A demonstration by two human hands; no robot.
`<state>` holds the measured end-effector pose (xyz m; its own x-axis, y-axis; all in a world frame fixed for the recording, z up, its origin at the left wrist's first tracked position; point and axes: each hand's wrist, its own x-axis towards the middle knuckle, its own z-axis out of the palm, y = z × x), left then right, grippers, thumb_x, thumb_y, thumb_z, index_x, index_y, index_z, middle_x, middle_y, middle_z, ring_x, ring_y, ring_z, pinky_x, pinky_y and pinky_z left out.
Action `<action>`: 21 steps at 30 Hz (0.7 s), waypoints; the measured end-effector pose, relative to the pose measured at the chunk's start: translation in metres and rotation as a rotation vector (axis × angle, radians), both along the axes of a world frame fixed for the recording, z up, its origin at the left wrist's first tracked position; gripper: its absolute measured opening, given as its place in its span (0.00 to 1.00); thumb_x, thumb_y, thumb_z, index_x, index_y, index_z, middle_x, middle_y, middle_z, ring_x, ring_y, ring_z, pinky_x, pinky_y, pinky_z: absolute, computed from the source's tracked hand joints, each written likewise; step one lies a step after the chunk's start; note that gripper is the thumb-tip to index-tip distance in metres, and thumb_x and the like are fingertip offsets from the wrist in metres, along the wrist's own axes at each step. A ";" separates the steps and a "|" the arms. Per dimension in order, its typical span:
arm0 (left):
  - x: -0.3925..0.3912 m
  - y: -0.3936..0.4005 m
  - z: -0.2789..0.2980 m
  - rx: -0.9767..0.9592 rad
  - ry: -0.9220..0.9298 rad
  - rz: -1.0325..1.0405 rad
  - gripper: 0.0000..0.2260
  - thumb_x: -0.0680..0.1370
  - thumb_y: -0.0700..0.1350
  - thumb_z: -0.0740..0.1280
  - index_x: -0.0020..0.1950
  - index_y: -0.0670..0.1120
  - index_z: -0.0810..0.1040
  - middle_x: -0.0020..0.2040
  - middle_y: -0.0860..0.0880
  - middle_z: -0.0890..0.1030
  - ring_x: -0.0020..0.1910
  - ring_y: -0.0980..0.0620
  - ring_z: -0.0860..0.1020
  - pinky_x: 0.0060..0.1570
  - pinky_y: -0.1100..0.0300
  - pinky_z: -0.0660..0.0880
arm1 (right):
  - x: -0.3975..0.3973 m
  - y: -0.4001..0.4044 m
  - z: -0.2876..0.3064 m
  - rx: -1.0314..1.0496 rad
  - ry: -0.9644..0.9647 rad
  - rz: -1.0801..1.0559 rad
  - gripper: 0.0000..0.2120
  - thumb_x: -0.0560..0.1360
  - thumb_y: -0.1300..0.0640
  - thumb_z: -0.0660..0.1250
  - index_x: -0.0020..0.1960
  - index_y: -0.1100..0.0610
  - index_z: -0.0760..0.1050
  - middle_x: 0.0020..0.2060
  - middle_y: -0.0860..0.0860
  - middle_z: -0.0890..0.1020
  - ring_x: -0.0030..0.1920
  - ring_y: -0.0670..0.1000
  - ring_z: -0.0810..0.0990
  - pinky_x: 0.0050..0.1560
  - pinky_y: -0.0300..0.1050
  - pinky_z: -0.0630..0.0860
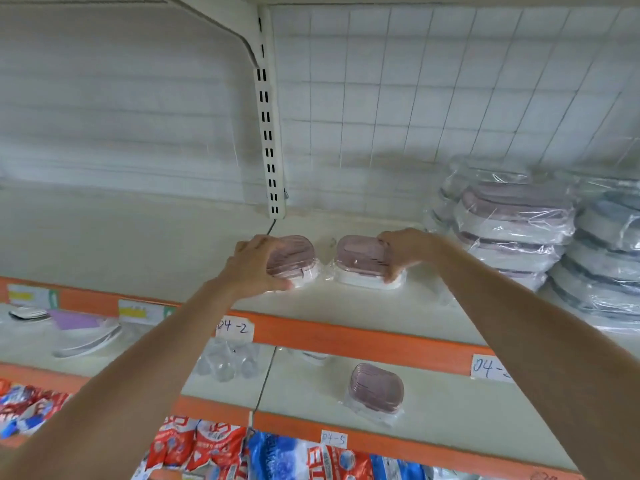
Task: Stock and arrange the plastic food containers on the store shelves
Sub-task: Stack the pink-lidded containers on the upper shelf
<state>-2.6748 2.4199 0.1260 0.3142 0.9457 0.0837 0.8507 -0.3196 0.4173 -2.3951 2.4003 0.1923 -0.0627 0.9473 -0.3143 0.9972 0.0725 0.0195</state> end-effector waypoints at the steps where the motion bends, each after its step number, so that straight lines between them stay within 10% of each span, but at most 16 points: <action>1: 0.002 0.006 -0.003 -0.020 -0.033 0.016 0.38 0.66 0.56 0.77 0.72 0.59 0.63 0.69 0.49 0.60 0.69 0.44 0.58 0.69 0.45 0.60 | 0.001 0.007 -0.001 -0.005 -0.006 -0.004 0.35 0.65 0.50 0.76 0.67 0.57 0.65 0.58 0.54 0.77 0.56 0.55 0.76 0.48 0.41 0.70; 21: 0.007 0.101 -0.008 -0.213 -0.379 -0.111 0.40 0.65 0.42 0.79 0.72 0.55 0.65 0.66 0.50 0.60 0.72 0.49 0.59 0.71 0.56 0.60 | 0.014 0.073 -0.009 0.019 0.021 -0.116 0.39 0.63 0.55 0.78 0.69 0.55 0.64 0.59 0.54 0.77 0.58 0.56 0.76 0.58 0.47 0.74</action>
<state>-2.6682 2.5211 0.1185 0.3996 0.9165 0.0198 0.5904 -0.2738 0.7593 -2.3816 2.4731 0.1830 0.0416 0.9542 -0.2963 0.9990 -0.0441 -0.0017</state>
